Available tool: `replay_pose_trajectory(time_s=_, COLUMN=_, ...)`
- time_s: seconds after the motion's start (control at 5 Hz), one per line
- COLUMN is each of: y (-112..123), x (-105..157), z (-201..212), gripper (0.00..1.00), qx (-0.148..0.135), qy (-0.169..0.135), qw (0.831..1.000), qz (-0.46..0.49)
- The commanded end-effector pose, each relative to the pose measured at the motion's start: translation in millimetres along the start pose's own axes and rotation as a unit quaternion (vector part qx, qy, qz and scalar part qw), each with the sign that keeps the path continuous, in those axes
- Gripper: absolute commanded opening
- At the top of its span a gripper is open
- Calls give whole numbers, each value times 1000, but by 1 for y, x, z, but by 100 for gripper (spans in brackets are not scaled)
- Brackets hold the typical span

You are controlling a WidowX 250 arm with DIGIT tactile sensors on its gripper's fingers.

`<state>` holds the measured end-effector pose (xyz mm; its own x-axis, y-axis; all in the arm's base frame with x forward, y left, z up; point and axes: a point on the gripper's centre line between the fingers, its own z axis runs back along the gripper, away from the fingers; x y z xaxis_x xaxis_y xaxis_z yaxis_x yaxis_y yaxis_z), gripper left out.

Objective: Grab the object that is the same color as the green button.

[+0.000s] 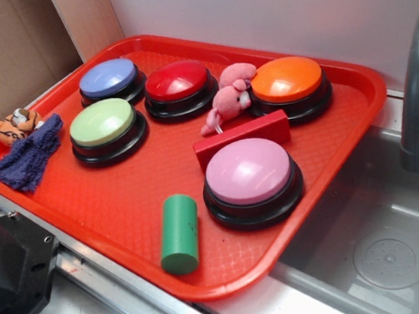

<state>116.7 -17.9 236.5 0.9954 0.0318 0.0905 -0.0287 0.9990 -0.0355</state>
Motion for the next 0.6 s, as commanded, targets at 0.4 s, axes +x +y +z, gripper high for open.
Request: replay_pose_trajectory(time_s=0.4, y=-38, x=6, z=-23, gripper=100, qx=-19, qy=-20, qw=1000, qz=-14)
